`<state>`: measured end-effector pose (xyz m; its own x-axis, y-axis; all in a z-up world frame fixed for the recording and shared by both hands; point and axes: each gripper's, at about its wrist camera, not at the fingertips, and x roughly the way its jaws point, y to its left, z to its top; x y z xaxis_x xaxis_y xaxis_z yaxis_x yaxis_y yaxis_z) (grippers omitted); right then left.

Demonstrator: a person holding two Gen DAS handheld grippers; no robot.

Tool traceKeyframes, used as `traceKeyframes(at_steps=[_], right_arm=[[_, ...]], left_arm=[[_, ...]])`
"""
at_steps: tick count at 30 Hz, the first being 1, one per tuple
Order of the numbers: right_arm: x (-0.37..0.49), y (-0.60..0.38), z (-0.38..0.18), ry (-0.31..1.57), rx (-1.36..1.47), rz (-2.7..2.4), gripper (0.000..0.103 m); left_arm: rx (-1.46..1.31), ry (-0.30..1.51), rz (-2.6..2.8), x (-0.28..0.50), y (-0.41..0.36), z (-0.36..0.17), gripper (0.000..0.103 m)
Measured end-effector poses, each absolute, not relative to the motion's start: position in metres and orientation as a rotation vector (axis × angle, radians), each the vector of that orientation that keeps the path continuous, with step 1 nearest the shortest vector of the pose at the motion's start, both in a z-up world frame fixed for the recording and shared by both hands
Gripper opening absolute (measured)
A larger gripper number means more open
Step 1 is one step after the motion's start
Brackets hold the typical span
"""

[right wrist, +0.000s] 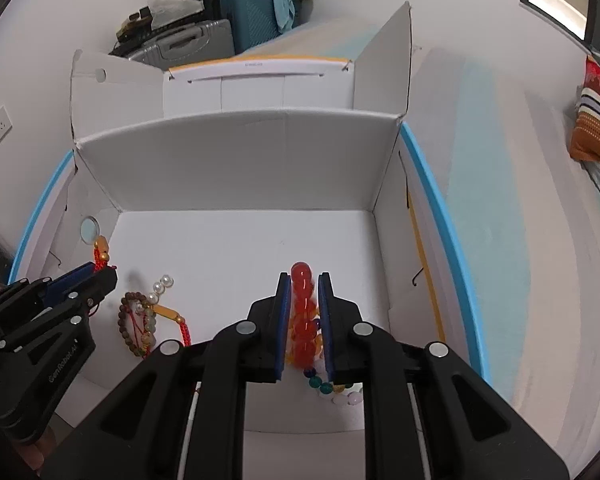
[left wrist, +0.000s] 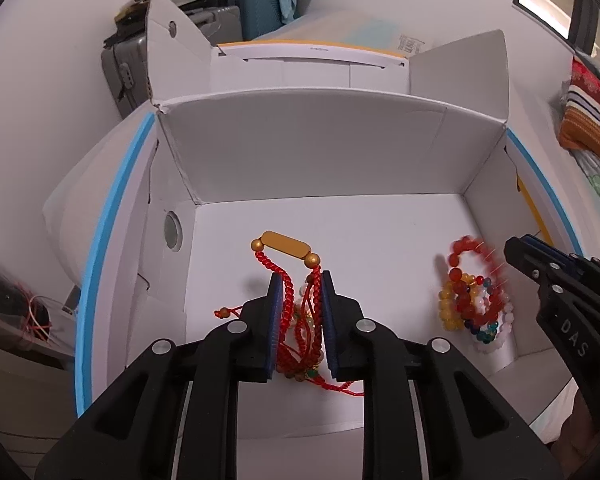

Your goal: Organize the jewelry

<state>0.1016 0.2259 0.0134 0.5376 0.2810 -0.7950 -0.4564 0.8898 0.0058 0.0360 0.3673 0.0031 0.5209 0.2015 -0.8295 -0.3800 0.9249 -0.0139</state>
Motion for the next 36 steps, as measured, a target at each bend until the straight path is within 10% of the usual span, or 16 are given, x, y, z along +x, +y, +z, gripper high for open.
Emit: traceKeyframes(at_steps=[15,36], right_arm=[[0.045,0.161,0.072,0.706,-0.117,0.424,0.082],[0.009,0.142,0.029,0.715,-0.118,0.394,0.095]], left_arm=[[-0.156,0.729,0.373,-0.046,0.33,0.058,0.097],[-0.186,0.749,0.348,-0.078,0.314,0.027,0.097]])
